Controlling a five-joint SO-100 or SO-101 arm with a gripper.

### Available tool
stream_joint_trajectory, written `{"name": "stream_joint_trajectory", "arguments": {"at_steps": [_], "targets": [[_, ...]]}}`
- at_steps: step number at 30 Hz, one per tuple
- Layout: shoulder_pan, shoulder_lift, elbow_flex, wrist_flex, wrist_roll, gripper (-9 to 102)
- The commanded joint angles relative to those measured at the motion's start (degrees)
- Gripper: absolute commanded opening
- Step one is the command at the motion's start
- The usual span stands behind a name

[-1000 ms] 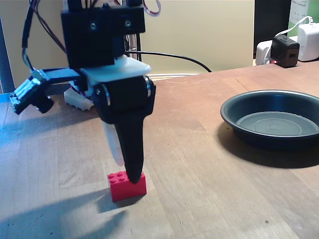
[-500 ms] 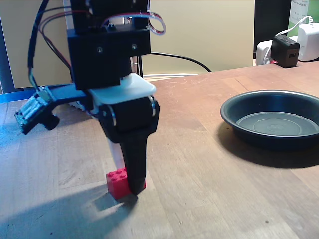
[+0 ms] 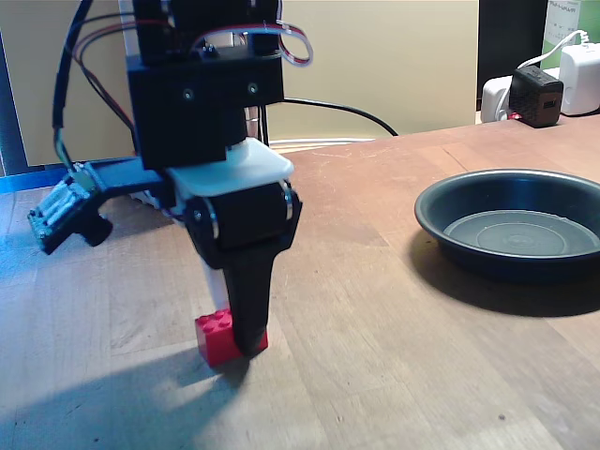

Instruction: Grasp a lego block and put it in the bin.

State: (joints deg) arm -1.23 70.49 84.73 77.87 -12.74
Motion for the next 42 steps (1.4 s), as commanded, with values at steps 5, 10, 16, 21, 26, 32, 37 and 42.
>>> {"name": "stream_joint_trajectory", "arguments": {"at_steps": [5,10,16,21,26,32,37,42], "targets": [[-4.66,9.84,-1.05,4.57,1.85,2],[-8.61,16.79,3.96,6.94,8.44,2],[-16.26,22.50,8.61,7.03,18.81,2],[-26.46,22.68,8.79,7.03,34.80,2],[-33.40,22.59,8.26,6.68,44.12,2],[-37.53,22.50,8.26,6.94,46.85,2],[-41.04,21.80,6.68,6.86,51.24,2],[-44.21,13.80,0.09,7.03,56.25,2]]}}
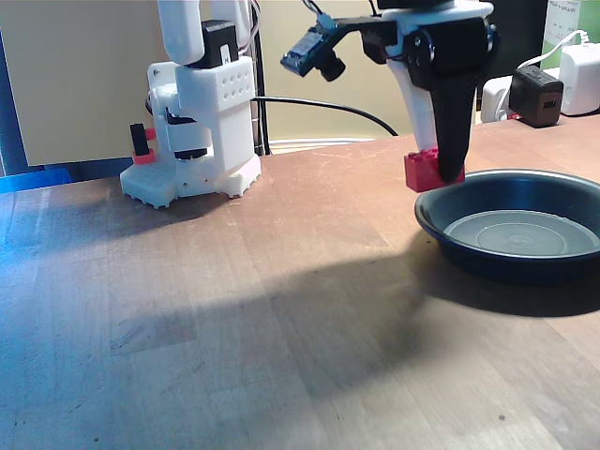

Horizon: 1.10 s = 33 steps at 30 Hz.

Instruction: Grasp a lego block and put it in the bin.

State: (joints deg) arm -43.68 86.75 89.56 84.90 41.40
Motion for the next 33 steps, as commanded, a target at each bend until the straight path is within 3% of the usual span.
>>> {"name": "stream_joint_trajectory", "arguments": {"at_steps": [1,12,21,33], "targets": [[-2.29,-4.31,-6.68,0.00,3.43,2],[-2.55,-17.93,-22.32,0.18,5.71,2],[-3.60,-25.58,-34.10,7.12,5.71,2],[-3.60,-26.54,-34.45,6.86,4.92,3]]}}
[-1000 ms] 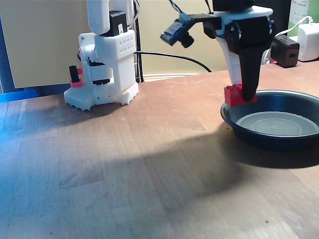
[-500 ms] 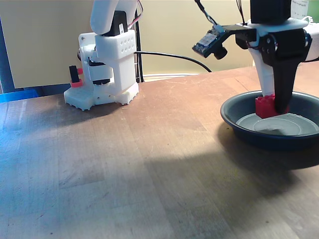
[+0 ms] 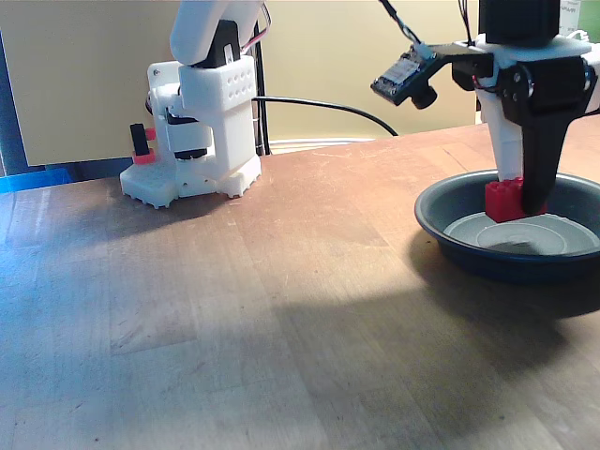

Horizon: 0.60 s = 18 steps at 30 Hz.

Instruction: Grasp a lego block and put it in the bin.

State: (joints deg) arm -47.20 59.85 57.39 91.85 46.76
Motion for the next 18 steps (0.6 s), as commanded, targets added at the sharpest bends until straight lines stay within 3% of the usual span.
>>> {"name": "stream_joint_trajectory", "arguments": {"at_steps": [1,5,12,18], "targets": [[-0.09,0.35,-2.29,-0.26,-0.44,3],[-0.09,0.53,-2.29,-0.35,-0.53,4],[0.09,0.62,-2.29,-0.09,-0.62,16],[0.18,1.05,-2.20,0.35,-0.53,17]]}}
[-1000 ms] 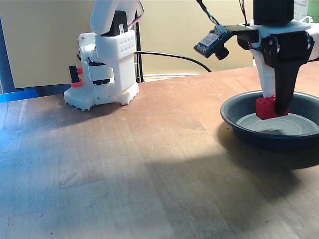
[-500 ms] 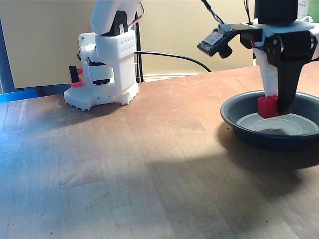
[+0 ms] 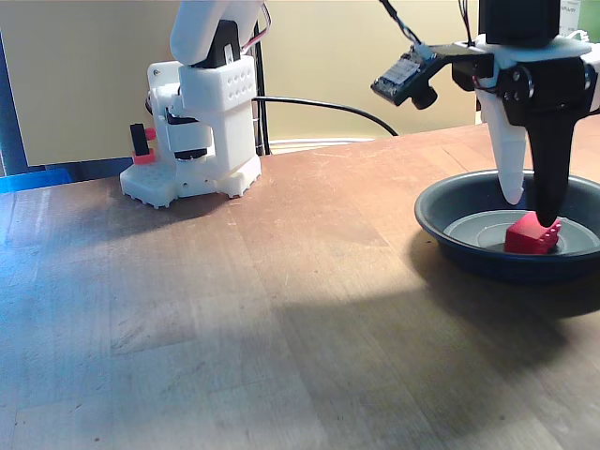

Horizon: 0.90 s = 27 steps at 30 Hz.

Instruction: Grasp a lego block and put it in the bin.

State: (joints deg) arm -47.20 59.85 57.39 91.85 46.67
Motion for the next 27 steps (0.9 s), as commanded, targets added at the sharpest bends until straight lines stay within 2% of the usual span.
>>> {"name": "stream_joint_trajectory", "arguments": {"at_steps": [1,5,13,20,27], "targets": [[0.18,1.05,-2.20,0.35,-0.44,17],[1.49,1.23,-0.97,0.18,-0.53,15],[2.72,10.81,6.86,-0.44,-2.29,2],[9.84,22.32,19.42,-0.44,-15.56,0],[21.01,29.62,26.98,-1.32,-32.70,0]]}}
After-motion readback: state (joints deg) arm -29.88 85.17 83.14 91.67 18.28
